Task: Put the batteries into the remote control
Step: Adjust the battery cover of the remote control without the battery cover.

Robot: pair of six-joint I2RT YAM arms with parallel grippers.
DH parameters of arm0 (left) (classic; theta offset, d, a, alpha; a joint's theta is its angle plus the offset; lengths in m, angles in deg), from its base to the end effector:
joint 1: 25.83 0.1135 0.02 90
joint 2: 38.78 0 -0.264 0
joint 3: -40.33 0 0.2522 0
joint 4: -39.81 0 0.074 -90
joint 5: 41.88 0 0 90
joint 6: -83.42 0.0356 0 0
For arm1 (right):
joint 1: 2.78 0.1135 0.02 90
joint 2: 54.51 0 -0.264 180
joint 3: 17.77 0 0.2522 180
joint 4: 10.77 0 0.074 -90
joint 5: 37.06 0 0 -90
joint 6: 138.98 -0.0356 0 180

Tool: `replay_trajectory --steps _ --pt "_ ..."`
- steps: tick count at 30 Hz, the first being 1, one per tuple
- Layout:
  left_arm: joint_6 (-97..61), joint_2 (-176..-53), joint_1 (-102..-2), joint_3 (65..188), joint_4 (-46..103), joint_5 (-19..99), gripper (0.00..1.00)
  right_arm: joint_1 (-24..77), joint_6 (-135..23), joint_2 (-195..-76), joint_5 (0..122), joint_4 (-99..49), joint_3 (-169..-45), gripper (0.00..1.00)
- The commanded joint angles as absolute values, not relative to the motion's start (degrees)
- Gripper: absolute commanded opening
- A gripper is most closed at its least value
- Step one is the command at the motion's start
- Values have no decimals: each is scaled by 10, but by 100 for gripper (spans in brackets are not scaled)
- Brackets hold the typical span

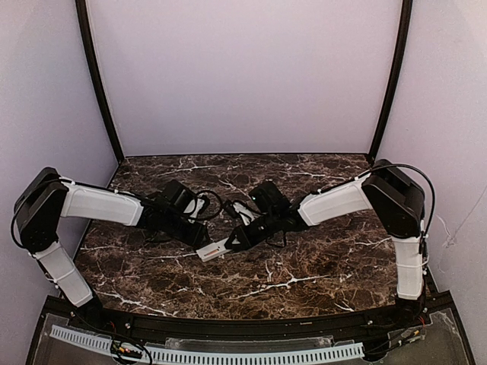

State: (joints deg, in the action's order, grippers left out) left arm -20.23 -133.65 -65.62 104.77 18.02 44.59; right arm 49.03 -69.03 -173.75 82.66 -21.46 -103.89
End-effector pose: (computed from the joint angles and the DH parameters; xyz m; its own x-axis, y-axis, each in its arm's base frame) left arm 0.2498 -0.2109 0.1622 -0.7477 0.3162 -0.5838 0.5056 0.8412 -0.1919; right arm 0.2556 0.3535 0.1334 -0.7119 -0.4234 -0.5602 -0.7023 0.4268 0.5698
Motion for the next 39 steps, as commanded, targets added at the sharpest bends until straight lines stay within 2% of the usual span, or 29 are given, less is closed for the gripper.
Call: replay_trajectory --steps 1,23,27,33,39 --pt "-190 -1345 -664 1063 170 427 49 486 -692 -1738 818 -211 -1035 11" --pt "-184 -1345 -682 1058 176 408 47 485 -695 -1739 820 -208 -1032 11" --pt "-192 -1336 -681 1059 171 436 49 485 -695 -1739 821 -207 -1032 11" --pt "-250 -1273 -652 1038 180 448 54 485 -695 -1736 823 -206 -1032 11" --pt "-366 -1166 -650 949 222 403 55 485 -690 -1710 822 -206 -1029 12"
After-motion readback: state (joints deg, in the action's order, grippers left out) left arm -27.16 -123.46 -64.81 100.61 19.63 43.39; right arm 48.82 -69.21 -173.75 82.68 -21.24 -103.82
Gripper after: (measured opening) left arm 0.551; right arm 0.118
